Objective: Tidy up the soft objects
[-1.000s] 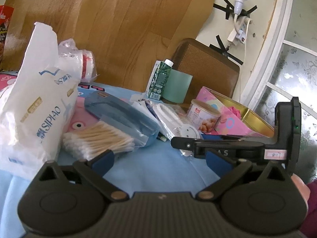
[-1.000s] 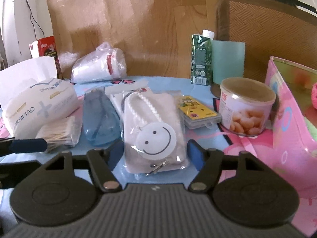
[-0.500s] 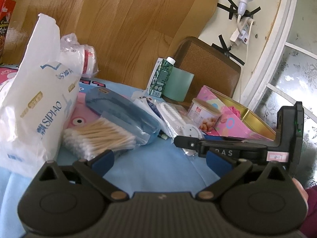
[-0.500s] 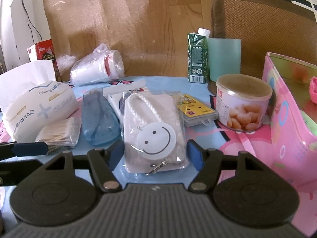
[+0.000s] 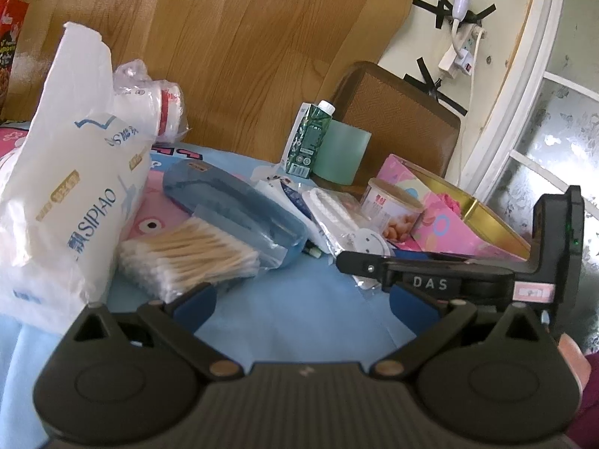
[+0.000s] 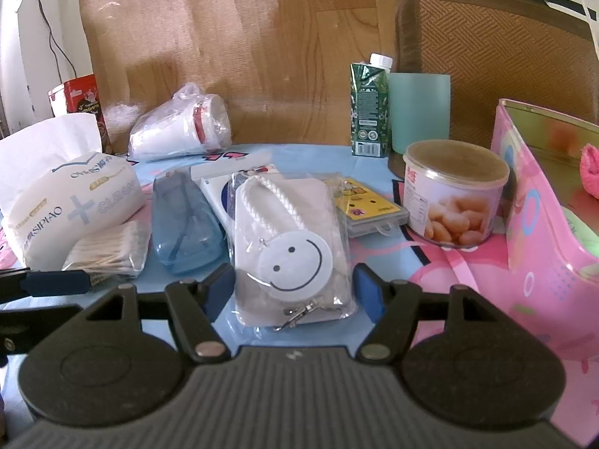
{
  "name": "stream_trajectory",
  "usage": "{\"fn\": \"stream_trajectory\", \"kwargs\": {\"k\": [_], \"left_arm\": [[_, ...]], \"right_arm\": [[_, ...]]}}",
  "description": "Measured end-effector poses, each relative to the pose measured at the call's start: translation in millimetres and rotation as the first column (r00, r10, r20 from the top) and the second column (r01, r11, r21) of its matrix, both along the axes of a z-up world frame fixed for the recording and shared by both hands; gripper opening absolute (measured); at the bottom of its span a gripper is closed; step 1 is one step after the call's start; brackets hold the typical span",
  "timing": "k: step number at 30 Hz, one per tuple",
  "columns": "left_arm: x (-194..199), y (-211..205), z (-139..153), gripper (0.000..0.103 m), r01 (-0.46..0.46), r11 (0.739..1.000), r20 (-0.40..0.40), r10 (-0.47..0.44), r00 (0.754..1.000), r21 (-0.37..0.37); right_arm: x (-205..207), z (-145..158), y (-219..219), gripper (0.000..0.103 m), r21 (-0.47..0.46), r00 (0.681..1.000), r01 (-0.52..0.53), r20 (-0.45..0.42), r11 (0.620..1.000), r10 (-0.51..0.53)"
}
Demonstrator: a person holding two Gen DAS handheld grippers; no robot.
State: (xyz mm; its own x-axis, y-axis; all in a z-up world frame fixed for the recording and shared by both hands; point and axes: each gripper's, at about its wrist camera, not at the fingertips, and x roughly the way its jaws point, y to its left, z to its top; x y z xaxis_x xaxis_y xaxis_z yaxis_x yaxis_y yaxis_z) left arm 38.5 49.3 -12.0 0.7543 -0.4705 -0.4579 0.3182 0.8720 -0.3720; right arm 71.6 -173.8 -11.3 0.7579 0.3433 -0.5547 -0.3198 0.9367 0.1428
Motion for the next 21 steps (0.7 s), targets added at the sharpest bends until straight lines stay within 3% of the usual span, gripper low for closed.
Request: {"fn": "stream_trajectory", "kwargs": {"k": [14,18,21], "left_arm": [[9,-1,-4,0.103,0.008,1.000,-0.058,-0.006,0.998,0.025],[5,-2,-2,0.103,0.011,0.999,-0.032,-0.010,0.999,0.031],[-5,-9,4,0.103,0.028,0.997,0.033,-0.031,0.999,0.069]], "right_arm": [[-3,-1,-3,0.072,0.008,1.000,0.008,0.000,1.000,-0.008],[-3,-1,-3,0.072,0.008,1.000,0.008,0.000,1.000,-0.008],[-3,-1,-3,0.071,0.008,1.000,0.008,0.000,1.000,-0.008]]}}
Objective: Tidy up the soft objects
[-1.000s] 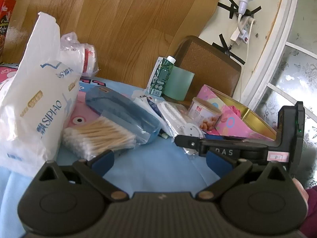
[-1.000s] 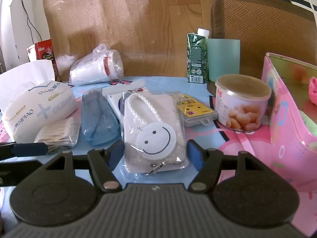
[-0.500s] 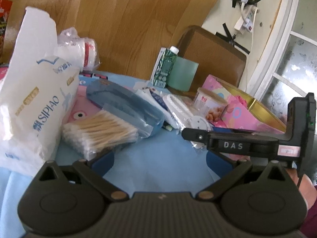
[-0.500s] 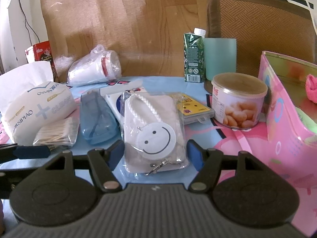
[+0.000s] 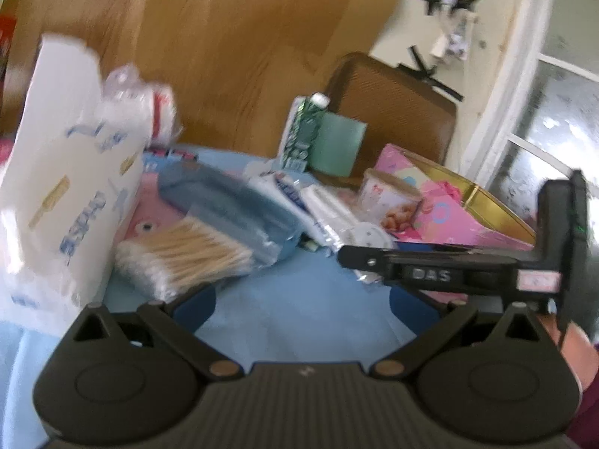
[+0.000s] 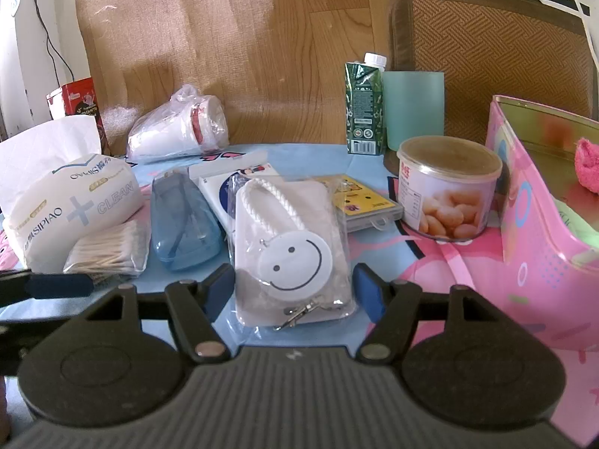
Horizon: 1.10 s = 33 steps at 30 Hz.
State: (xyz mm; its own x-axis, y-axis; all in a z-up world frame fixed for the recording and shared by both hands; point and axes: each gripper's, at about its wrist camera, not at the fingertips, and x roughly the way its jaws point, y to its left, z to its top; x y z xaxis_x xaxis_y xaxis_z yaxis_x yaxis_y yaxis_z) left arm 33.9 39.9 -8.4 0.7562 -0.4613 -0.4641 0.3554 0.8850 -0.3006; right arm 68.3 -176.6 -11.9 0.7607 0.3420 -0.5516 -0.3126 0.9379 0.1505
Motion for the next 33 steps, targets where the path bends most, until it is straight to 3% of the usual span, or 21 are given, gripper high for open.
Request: {"fn": "stream_trajectory", "kwargs": {"k": [5,12,17,22,33], "left_arm": [[-16,-21,6,0.103,-0.006,0.993,0.104,-0.007,0.995,0.119],[-21,-26,8,0.103,-0.052,0.985,0.141,0.029,0.990,0.165],[-15,-12,6,0.103,-0.029,0.996,0.101,0.020,0.995,0.083],[-2,10,1,0.103,-0.091,0.996,0.012,0.092,0.996,-0.023],[-5,6,2,0.103,-0.103,0.995,0.036,0.102,0.994,0.006]], "right_arm": [[0,0,0,0.072,0.001,1.000,0.001,0.000,1.000,-0.001],[0,1,-1,0.072,0.005,1.000,0.003,0.000,1.000,-0.003],[-1,1,-1,0.071,0.006,1.000,0.004,-0.001,1.000,-0.004],[-1,1,-1,0.071,0.007,1.000,0.004,-0.001,1.000,-0.004],[-1,1,-1,0.071,0.009,1.000,0.004,-0.002,1.000,-0.004]]}}
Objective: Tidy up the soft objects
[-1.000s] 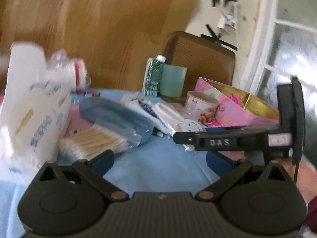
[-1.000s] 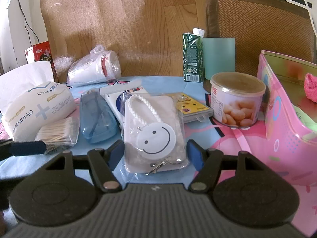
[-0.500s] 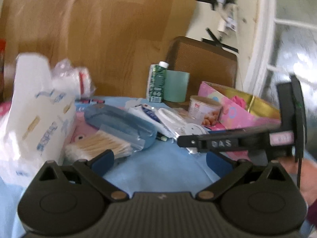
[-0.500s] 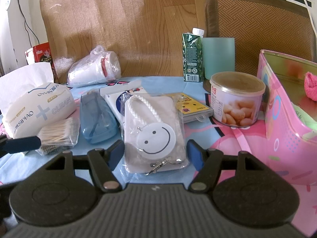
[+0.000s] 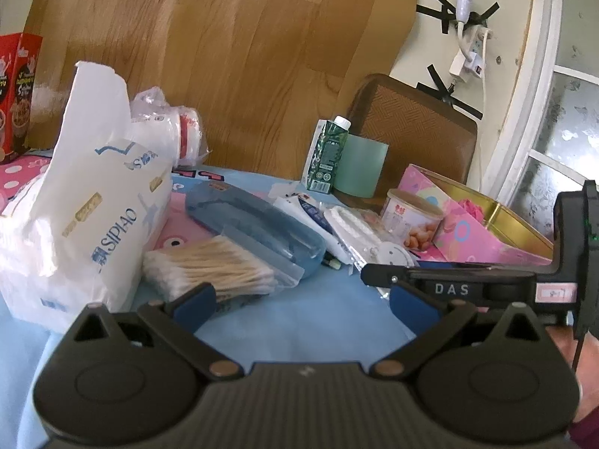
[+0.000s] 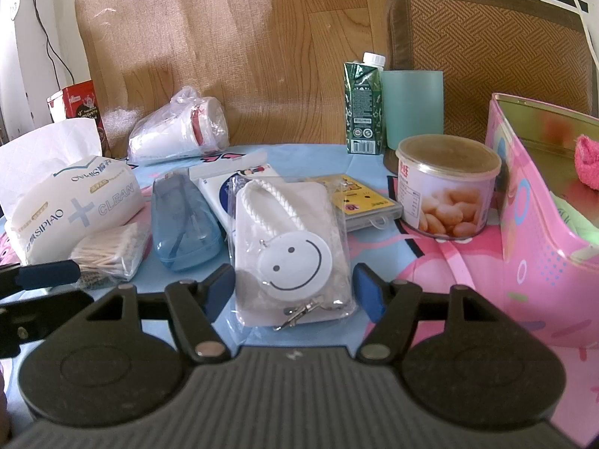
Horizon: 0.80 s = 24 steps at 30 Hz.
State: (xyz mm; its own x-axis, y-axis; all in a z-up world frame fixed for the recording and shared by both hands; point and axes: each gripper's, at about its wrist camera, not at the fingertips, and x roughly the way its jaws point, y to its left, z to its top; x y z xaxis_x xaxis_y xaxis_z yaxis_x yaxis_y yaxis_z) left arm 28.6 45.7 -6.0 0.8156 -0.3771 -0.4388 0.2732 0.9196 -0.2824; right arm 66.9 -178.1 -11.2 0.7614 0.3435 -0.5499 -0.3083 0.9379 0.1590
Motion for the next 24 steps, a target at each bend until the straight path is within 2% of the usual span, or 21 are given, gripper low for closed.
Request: {"fn": "stream_trajectory", "kwargs": {"k": [5,9,13,16,24], "left_arm": [[-5,-7,1,0.103,0.004,0.999,0.029,-0.005,1.000,0.039],[-9,-6,3,0.103,-0.007,1.000,0.055,0.006,0.998,0.030],[-3,-2,3,0.102,-0.022,1.000,0.014,0.022,1.000,0.013],[0,-3,2,0.102,-0.021,0.999,-0.008,0.022,1.000,0.032],[-3,-15,3,0.102,-0.037,0.994,0.012,0.035,0.999,0.107]], "right_arm": [[0,0,0,0.071,0.001,1.000,0.000,0.000,1.000,0.000],[0,0,0,0.071,0.001,1.000,-0.001,-0.001,1.000,0.001],[-7,0,-3,0.071,0.008,1.000,-0.005,-0.008,1.000,0.005],[-18,0,-6,0.071,0.008,1.000,-0.008,-0.010,1.000,0.008],[-71,-3,-9,0.071,-0.062,0.997,-0.060,0.039,0.996,0.062]]}}
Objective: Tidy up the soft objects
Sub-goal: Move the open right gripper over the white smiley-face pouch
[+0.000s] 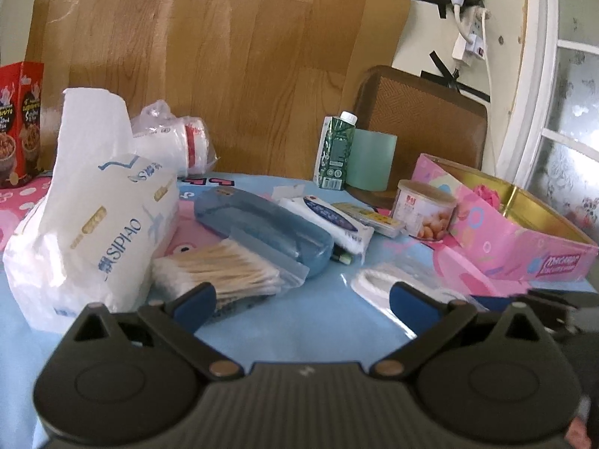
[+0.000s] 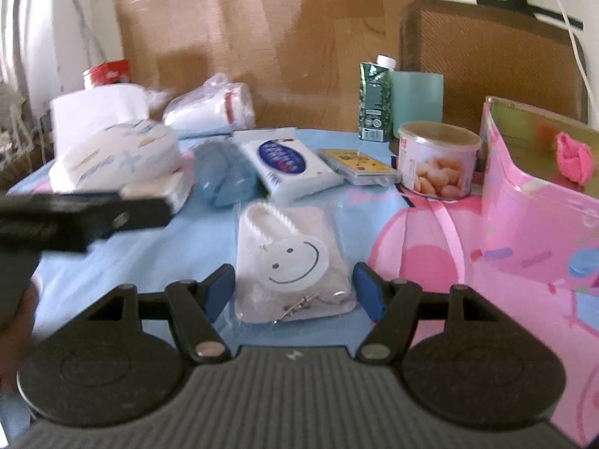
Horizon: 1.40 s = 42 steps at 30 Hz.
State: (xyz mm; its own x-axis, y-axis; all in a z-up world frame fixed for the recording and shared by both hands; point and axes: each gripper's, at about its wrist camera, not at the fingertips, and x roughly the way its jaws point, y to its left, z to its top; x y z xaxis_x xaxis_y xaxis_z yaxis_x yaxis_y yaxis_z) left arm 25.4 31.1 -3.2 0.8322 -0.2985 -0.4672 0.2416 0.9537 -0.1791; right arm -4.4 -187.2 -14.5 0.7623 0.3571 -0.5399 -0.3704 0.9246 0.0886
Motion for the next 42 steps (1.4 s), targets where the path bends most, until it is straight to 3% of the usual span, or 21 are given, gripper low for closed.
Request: {"fn": "stream_trajectory", "kwargs": {"k": [5,12,32,42], "left_arm": [[2,-6,0,0.102,-0.001,0.999,-0.018,0.002,1.000,0.045],[2,-12,-1,0.102,0.010,0.997,-0.029,-0.007,1.000,0.083],[10,-6,-3,0.103,0.075,0.997,-0.093,-0.073,0.993,0.019],[11,-3,-1,0.103,0.134,0.989,-0.136,-0.142,0.981,-0.068]], "right_arm": [[-15,-1,0,0.071,-0.036,0.999,-0.036,0.024,0.999,0.036],[-14,-2,-6,0.072,0.003,0.999,-0.042,0.014,0.999,0.042],[-14,-3,-2,0.086,-0.004,0.996,-0.086,-0.008,0.996,0.086],[-14,-3,5,0.086,-0.039,0.996,-0.094,-0.007,0.995,0.094]]}}
